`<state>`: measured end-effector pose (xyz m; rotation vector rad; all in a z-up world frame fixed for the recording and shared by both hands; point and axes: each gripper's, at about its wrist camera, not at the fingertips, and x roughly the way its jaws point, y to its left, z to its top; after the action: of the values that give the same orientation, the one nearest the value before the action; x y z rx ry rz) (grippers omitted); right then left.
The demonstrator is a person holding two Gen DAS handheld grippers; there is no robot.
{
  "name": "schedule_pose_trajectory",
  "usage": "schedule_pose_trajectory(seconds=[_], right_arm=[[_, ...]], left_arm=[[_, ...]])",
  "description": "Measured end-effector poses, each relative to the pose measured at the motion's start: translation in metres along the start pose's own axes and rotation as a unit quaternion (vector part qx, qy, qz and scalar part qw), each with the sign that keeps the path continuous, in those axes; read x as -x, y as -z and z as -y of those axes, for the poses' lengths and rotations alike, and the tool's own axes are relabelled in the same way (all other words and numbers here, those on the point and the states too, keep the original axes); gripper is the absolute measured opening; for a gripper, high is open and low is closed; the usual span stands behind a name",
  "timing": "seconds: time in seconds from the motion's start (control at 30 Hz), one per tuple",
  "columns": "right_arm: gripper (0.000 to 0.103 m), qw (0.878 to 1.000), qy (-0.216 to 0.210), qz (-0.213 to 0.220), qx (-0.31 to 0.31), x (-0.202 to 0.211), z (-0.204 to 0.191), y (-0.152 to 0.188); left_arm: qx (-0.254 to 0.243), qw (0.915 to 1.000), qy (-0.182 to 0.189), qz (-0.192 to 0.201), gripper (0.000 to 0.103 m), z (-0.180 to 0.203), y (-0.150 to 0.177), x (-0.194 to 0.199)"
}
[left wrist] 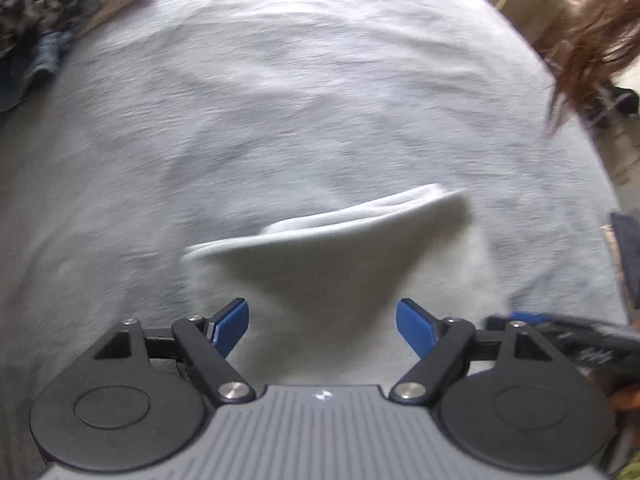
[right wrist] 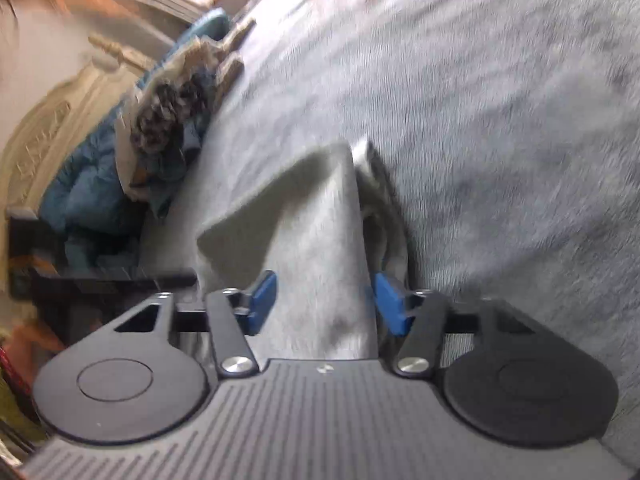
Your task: Fold clothes
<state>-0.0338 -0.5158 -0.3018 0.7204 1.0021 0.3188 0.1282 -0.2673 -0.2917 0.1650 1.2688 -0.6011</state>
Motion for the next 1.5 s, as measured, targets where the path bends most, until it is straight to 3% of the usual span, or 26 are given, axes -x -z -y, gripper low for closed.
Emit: schedule_pose_trajectory(seconds=[0.03, 0.1, 0.17, 0.37, 0.53, 0.8, 0.87, 1.03, 1.2, 1.37, 1.5], right_arm=[[0.036, 1.000, 0.005, -0.003, 0.002, -0.005, -0.002, 0.002], [0.019, 1.000, 0.007, -0.004, 0.004, -0.006, -0.004, 0.005], [0.010, 1.000, 0.001, 0.006, 0.011, 0.000, -0.007, 0.008], [0.008, 0.995, -0.012, 0.035, 0.094, 0.011, -0.057, 0.027], [0.008, 0.985, 0.013, 0.044, 0.169, 0.001, -0.108, 0.051], [0.008, 0.978, 0.045, 0.065, 0.195, -0.012, -0.143, 0.073], [0.008, 0.978, 0.049, 0.066, 0.191, -0.013, -0.143, 0.073], [0.013, 0.984, 0.034, 0.073, 0.157, -0.002, -0.136, 0.065], [0.021, 0.983, -0.007, 0.136, 0.120, 0.046, -0.128, 0.063], [0.021, 0.991, 0.010, 0.116, 0.065, 0.066, -0.105, 0.066], [0.021, 0.995, 0.032, 0.075, 0.054, 0.058, -0.098, 0.077]], left_arm=[[-0.004, 0.9999, 0.012, 0.001, 0.080, 0.005, -0.004, -0.005], [-0.008, 0.9991, 0.042, -0.007, 0.079, 0.013, -0.011, -0.020], [-0.005, 0.9973, 0.071, -0.017, 0.079, 0.024, -0.010, -0.019], [0.041, 0.9885, 0.138, -0.047, 0.080, 0.029, -0.016, -0.004], [0.038, 0.9902, 0.106, -0.083, 0.074, 0.023, -0.007, -0.012], [0.025, 0.9939, 0.069, -0.082, 0.026, 0.020, 0.014, -0.018], [0.028, 0.9944, 0.069, -0.075, 0.020, 0.014, 0.017, -0.013], [0.049, 0.9931, 0.087, -0.061, 0.015, -0.010, 0.024, 0.008], [0.079, 0.9906, 0.095, -0.059, 0.012, -0.074, 0.038, 0.066], [0.093, 0.9938, 0.023, -0.056, 0.011, -0.156, 0.061, 0.122], [0.038, 0.9965, -0.039, -0.064, 0.011, -0.220, 0.076, 0.116]])
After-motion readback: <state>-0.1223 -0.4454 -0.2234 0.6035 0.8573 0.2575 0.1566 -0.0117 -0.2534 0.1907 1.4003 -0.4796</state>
